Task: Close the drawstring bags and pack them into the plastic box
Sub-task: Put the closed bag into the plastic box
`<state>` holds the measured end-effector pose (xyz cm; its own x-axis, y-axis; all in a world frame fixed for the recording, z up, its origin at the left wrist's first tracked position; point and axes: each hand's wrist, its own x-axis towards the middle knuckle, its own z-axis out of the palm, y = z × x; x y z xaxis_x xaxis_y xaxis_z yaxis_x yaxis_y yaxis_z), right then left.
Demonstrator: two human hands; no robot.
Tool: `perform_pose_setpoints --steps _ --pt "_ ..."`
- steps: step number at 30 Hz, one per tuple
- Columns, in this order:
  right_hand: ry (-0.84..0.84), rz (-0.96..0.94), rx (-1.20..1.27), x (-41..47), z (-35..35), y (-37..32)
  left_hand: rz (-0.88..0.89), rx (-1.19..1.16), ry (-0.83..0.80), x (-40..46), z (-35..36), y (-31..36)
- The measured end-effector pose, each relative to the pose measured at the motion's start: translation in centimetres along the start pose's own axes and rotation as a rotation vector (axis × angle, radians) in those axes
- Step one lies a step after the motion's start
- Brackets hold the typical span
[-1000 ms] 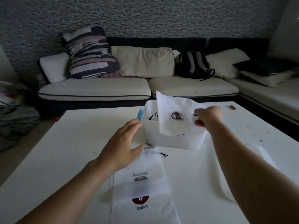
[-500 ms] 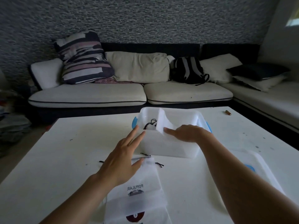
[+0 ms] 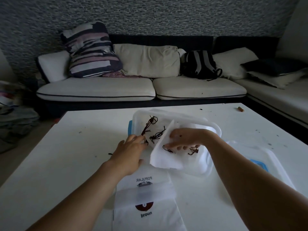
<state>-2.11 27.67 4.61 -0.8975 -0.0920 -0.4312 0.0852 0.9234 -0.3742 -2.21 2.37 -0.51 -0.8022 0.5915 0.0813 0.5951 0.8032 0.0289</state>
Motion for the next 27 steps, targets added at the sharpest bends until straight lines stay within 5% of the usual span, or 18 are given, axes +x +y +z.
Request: perform_pose_setpoints --steps 5,10,14,19,22,27 --pt "0.156 0.054 0.127 1.2 -0.2 1.0 0.032 0.04 -0.023 -0.1 0.8 0.1" --pt "0.269 0.068 0.272 1.6 0.2 1.1 -0.244 -0.246 0.34 1.0 0.3 0.5" --pt "0.282 0.032 0.171 2.0 1.4 1.6 -0.339 -0.62 0.086 2.0 2.0 -0.3" --pt "0.184 0.047 0.024 2.5 3.9 1.8 -0.372 -0.794 0.018 2.3 2.2 0.0" --pt "0.294 0.065 -0.085 2.9 5.3 1.8 -0.349 -0.776 0.086 2.1 1.3 0.6" --pt "0.677 -0.002 0.127 2.9 1.6 1.6 -0.31 -0.775 0.28 2.3 -1.6 0.9"
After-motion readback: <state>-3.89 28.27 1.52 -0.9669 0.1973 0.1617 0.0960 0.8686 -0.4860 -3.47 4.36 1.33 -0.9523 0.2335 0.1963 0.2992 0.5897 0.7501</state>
